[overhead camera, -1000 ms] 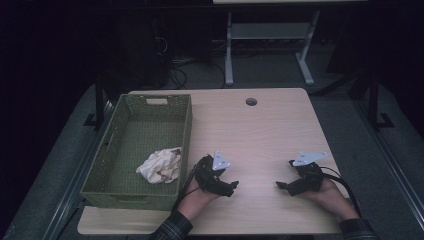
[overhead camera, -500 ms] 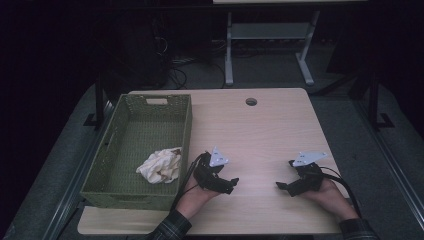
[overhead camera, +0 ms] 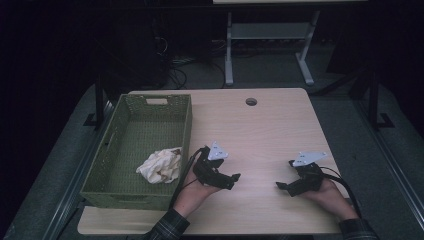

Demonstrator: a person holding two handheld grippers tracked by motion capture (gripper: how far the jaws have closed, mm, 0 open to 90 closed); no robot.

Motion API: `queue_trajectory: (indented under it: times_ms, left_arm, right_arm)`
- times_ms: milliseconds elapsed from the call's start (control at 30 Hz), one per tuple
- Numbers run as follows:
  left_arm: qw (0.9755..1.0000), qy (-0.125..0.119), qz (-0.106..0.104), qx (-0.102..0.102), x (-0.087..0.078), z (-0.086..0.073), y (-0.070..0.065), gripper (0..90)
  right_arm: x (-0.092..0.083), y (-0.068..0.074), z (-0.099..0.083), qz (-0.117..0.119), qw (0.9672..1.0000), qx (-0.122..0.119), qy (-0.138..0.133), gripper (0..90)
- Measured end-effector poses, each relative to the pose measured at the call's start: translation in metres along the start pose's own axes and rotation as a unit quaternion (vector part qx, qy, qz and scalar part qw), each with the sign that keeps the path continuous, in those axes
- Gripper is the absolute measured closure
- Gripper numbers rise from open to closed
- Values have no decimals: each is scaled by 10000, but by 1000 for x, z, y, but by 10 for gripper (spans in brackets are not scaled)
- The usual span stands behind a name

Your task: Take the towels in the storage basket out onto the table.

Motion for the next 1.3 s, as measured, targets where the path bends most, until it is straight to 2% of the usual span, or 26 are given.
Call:
queue_trajectory:
  times_ms: [67,133,400,533,767,967,1300]
  left_arm:
    - [10000,5,-49,-6,-2,3,0,130]
    - [9997,-1,-197,-120,-4,6,0,130]
    - [9994,-26,-326,-103,-9,18,2,129]
    - [9989,-8,-469,-85,-14,23,4,130]
    - [9989,-104,-467,-1,-26,31,16,130]
    - [9986,-136,-500,108,-37,34,26,130]
    - [9986,-151,-487,141,-57,34,42,131]
  right_arm:
    - [0,0,0,0,10000,0,0,19]
    - [0,0,0,-2,10000,-1,0,19]
    - [0,0,0,-1,10000,0,-1,19]
    - [0,0,0,0,10000,3,-1,19]
    - [0,0,0,0,10000,6,-2,19]
    - [0,0,0,1,10000,4,-4,19]
    - [0,0,0,1,10000,6,-4,19]
Point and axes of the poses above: each handheld gripper's, and its own axes: x roughly forward along the jaws, z roughly out of its top, y roughly to its left, the point moved 7 cm from there along x, roughly forward along the jaws, and after that the axes turned 9 degrees about x, right-handed, at the moved point
